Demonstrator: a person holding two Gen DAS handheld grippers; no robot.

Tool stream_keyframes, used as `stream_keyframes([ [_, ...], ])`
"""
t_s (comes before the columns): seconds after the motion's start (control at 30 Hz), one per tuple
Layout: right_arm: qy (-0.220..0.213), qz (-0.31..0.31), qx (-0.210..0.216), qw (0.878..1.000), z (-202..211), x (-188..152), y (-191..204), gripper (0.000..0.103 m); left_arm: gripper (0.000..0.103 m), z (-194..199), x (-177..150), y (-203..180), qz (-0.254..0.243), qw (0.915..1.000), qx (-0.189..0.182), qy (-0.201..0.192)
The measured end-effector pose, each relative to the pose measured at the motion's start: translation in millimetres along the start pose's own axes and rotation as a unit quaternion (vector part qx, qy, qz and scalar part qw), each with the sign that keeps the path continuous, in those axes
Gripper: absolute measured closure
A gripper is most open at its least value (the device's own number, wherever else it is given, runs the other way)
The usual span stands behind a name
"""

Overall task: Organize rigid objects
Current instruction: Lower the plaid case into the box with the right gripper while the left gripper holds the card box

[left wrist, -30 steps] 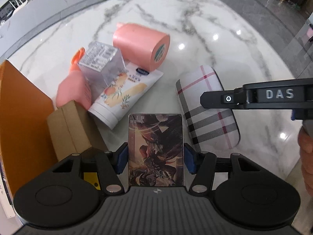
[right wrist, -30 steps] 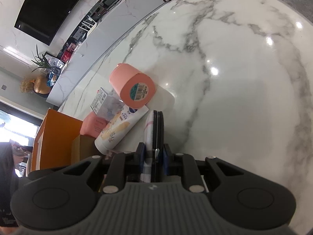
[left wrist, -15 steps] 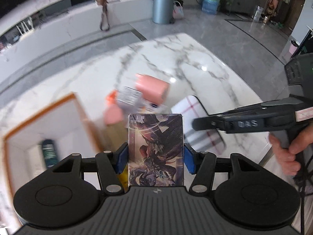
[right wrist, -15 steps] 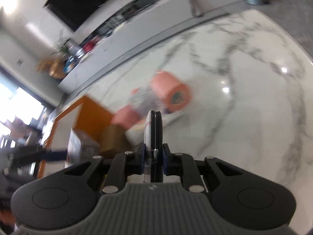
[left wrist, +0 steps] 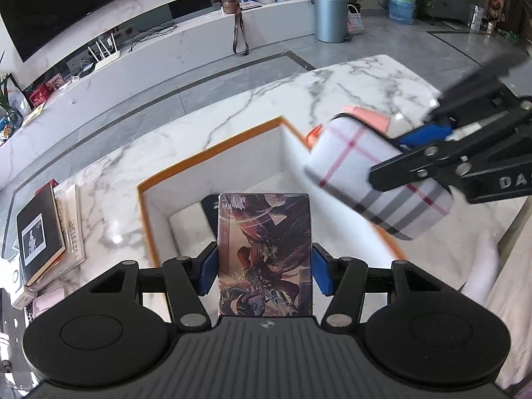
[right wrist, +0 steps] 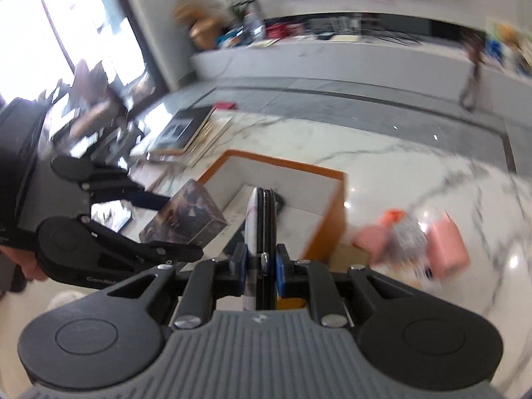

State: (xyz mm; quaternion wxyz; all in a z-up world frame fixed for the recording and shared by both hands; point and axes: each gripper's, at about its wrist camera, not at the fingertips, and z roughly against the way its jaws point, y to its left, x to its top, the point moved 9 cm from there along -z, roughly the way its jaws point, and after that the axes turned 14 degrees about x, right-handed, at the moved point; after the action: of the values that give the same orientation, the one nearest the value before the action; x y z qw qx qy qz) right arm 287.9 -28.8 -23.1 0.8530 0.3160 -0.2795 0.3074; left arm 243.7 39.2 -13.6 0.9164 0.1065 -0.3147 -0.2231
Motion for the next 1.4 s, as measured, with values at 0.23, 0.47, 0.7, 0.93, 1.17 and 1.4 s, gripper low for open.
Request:
stream_keyframes([
  [0.23, 0.086, 0.127, -0.012, 0.988, -72, 16, 11, 0.087, 0.038, -32, -12, 16, -0.036, 0.9993, 0.01, 0.008],
  [0.47, 0.183, 0.26, -0.06, 0.946, -132, 12, -18, 0.087, 0.038, -73, -6, 18, -0.058, 0.9981, -0.004, 0.018],
  [0.7, 0.24, 0.386, -0.079, 0.888, -174, -3, -48, 0.087, 0.038, -108, -8, 23, -0.074, 0.9964, -0.023, 0.035],
  [0.93, 0.266, 0.472, -0.092, 0.835, -192, -16, -62, 0.087, 0.038, -123, -5, 28, -0.08, 0.9954, -0.03, 0.043],
  [1.17, 0.282, 0.459, -0.077, 0.839, -189, -26, -65, 0.084, 0.038, -118, -10, 27, -0.08, 0.9955, -0.035, 0.037],
  [1.4, 0.321, 0.34, -0.042, 0.883, -180, -27, -74, 0.056, 0.038, -111, -18, 23, -0.073, 0.9958, -0.039, 0.039],
])
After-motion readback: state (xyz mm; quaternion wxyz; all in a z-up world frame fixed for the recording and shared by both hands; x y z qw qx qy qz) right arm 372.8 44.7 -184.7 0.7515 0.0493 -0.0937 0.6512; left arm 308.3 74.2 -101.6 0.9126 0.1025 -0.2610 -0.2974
